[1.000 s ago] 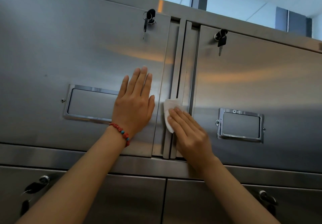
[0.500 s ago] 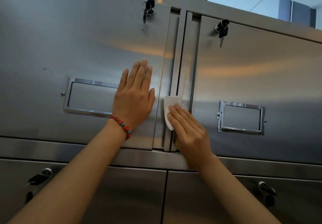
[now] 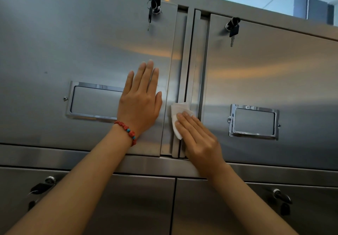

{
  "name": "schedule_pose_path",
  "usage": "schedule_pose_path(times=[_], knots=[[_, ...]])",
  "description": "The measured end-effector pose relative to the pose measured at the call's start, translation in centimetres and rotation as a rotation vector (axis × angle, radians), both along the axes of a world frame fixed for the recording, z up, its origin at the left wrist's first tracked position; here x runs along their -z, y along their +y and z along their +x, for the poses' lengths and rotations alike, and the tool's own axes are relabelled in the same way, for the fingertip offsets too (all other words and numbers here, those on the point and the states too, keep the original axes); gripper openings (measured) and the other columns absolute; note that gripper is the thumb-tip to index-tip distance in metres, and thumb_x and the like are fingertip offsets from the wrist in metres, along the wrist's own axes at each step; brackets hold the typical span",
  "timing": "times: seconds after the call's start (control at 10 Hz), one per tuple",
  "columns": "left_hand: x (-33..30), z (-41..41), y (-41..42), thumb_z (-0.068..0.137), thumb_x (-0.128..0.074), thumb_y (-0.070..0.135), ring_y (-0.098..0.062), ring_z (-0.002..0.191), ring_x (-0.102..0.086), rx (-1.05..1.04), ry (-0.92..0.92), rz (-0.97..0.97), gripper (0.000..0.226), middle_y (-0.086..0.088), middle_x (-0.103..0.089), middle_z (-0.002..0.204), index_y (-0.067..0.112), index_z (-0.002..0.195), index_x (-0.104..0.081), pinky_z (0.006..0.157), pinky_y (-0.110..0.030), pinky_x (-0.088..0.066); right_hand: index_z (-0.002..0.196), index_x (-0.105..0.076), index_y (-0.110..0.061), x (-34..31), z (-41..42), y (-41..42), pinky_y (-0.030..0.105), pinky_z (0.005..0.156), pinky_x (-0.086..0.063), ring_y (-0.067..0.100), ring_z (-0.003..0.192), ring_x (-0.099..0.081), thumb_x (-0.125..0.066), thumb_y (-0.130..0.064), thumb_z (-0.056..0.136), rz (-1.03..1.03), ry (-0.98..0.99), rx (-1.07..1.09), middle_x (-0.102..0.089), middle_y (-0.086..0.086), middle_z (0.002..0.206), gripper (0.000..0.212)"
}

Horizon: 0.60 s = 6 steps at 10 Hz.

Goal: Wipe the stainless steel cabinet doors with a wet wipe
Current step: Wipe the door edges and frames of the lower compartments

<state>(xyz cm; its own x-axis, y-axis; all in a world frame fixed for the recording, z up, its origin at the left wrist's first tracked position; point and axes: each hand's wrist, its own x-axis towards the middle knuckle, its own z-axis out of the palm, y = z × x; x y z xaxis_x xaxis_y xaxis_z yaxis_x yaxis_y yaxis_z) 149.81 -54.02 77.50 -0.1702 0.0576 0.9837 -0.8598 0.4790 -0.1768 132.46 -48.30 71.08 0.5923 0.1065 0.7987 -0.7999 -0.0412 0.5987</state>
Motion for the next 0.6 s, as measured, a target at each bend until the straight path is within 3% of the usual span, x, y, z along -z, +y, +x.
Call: schedule_pose_path(times=[0.2, 0.4, 0.6], knots=[[0.0, 0.0, 0.0, 0.095, -0.025, 0.03, -0.034, 0.139, -0.024, 0.006, 0.006, -0.015, 0.057, -0.021, -0.027, 0.149, -0.002, 0.142, -0.031, 0.113, -0.049, -0.021, 0.106, -0.067, 0.008, -0.9, 0.2, -0.1, 0.043, 0.096, -0.047, 0.034, 0.11, -0.06, -0.061, 0.002, 0.083, 0.0, -0.023, -0.044, -0.062, 0.025, 0.115, 0.024], [0.0, 0.0, 0.0, 0.095, -0.023, 0.03, -0.034, 0.139, -0.023, 0.0, 0.004, -0.004, 0.057, -0.021, -0.026, 0.149, -0.001, 0.142, -0.03, 0.114, -0.049, -0.02, 0.105, -0.067, 0.007, 0.4, -0.4, 0.1, 0.044, 0.094, -0.049, 0.034, 0.111, -0.059, -0.073, 0.003, 0.076, 0.037, 0.031, -0.022, -0.063, 0.024, 0.115, 0.03], [0.0, -0.1, -0.1, 0.095, -0.024, 0.03, -0.033, 0.14, -0.022, -0.001, 0.007, -0.009, 0.057, -0.021, -0.026, 0.15, -0.001, 0.143, -0.029, 0.114, -0.048, -0.019, 0.105, -0.067, 0.008, -0.2, 0.0, 0.1, 0.044, 0.095, -0.048, 0.034, 0.11, -0.059, -0.072, 0.003, 0.076, 0.042, -0.008, -0.044, -0.063, 0.025, 0.114, 0.031]])
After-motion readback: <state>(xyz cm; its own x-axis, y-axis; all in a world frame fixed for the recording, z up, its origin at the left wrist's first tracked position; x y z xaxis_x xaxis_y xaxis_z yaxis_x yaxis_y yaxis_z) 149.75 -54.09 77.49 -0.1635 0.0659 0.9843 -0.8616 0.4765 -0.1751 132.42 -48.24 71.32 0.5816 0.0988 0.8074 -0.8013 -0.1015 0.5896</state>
